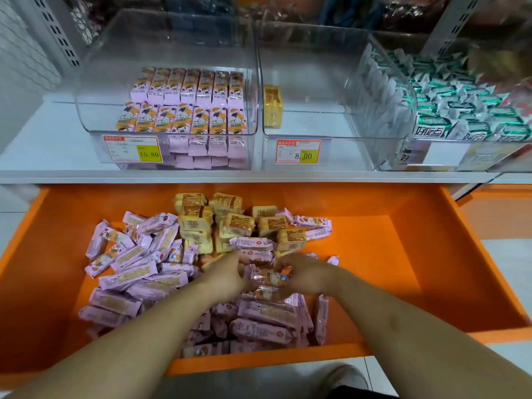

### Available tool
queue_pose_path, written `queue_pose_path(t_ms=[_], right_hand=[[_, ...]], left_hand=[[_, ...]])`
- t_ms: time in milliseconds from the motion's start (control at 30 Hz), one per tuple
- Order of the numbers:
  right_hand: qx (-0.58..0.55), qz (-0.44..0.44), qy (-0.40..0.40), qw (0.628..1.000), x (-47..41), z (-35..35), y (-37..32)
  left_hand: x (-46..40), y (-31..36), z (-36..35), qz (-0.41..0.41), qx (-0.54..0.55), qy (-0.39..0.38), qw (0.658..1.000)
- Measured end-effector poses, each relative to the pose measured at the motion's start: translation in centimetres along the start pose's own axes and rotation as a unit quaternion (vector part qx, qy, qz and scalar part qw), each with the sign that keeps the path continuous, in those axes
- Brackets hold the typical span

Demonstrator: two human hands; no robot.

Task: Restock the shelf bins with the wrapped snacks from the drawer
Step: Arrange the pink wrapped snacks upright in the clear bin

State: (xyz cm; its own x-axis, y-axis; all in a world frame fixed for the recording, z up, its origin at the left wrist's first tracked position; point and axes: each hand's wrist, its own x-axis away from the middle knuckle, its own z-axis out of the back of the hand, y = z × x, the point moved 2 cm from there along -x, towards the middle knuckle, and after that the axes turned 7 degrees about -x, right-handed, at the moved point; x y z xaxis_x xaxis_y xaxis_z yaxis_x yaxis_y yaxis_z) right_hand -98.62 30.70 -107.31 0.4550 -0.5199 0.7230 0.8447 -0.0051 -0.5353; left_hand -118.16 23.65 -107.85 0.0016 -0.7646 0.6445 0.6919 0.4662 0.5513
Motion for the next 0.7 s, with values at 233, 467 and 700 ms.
queue_pose_path(t_ms=[233,467,700], right_hand=[[-0.154,0.079,0.061,0.983,6.4,4.5,-5.4],[-0.19,0.224,0.133,0.947,15.1,8.3,-12.1],[0.003,0.266,0.134,0.954,20.7,7.7,-17.3]], left_hand=[[4.2,2.3,6.1,-0.036,0.1,0.032,0.994],[12.8,6.8,13.0,-0.109,0.153,0.04,0.981],[19.1,8.2,15.3,-0.194,0.103,-0.013,0.975]])
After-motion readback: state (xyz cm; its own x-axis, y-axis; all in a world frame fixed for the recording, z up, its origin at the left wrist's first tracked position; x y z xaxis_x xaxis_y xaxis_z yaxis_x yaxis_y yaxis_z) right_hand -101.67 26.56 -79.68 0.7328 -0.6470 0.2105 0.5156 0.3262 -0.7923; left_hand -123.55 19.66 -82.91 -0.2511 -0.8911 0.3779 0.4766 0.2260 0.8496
